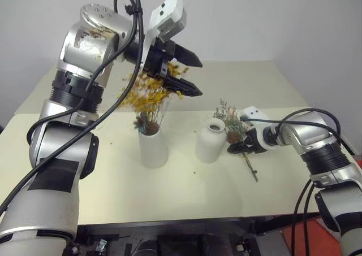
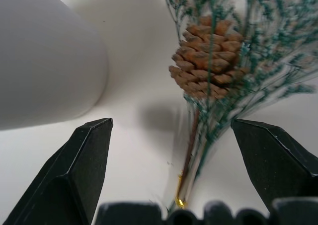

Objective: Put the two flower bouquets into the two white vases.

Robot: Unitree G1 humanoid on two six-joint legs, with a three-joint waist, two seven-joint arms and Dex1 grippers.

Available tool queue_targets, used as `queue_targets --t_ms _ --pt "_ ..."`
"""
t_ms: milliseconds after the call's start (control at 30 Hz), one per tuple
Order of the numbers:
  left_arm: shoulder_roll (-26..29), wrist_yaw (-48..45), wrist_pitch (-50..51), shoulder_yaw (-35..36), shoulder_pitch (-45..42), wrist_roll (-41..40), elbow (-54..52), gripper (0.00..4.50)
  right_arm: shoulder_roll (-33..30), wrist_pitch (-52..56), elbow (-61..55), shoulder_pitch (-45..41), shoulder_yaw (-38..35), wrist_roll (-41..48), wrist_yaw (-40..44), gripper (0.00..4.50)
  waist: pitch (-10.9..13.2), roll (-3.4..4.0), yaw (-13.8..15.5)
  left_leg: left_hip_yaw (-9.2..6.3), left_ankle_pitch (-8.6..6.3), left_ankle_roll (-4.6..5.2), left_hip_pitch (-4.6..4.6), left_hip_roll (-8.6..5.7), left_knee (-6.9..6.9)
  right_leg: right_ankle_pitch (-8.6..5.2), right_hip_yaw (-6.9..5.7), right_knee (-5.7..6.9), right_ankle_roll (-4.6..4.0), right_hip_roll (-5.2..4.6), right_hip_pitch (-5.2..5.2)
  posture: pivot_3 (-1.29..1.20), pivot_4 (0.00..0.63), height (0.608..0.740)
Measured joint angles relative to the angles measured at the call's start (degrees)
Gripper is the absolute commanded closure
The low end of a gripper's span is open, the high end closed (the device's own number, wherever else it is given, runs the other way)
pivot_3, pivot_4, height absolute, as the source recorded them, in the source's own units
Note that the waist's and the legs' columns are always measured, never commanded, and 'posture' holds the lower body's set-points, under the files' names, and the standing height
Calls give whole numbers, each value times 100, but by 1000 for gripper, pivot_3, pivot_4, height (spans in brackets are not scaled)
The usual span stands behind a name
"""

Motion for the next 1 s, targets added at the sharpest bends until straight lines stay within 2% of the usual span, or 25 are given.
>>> queue_targets --t_ms 467,667,833,1000 --pt "-469 36 -315 90 -297 235 625 0 85 24 -131 302 -228 -85 -112 32 0 0 -14 -1 0 0 -7 -1 11 5 0 0 4 -1 -2 0 150 740" --pt "-36 -12 -319 95 -316 433 482 0 82 29 -174 338 -239 -85 -117 32 0 1 -28 0 0 0 -3 1 11 3 2 4 7 1 -2 0 150 740" --pt "528 -89 29 96 149 498 -67 0 53 6 -113 331 -238 -98 -37 32 0 1 -17 -1 0 0 -5 1 13 3 1 5 7 1 -3 0 150 740" --pt "636 35 175 242 135 476 -320 0 87 -131 103 226 -188 -193 71 32 0 1 5 -2 0 0 -11 0 24 6 -2 3 6 -2 -2 0 150 740"
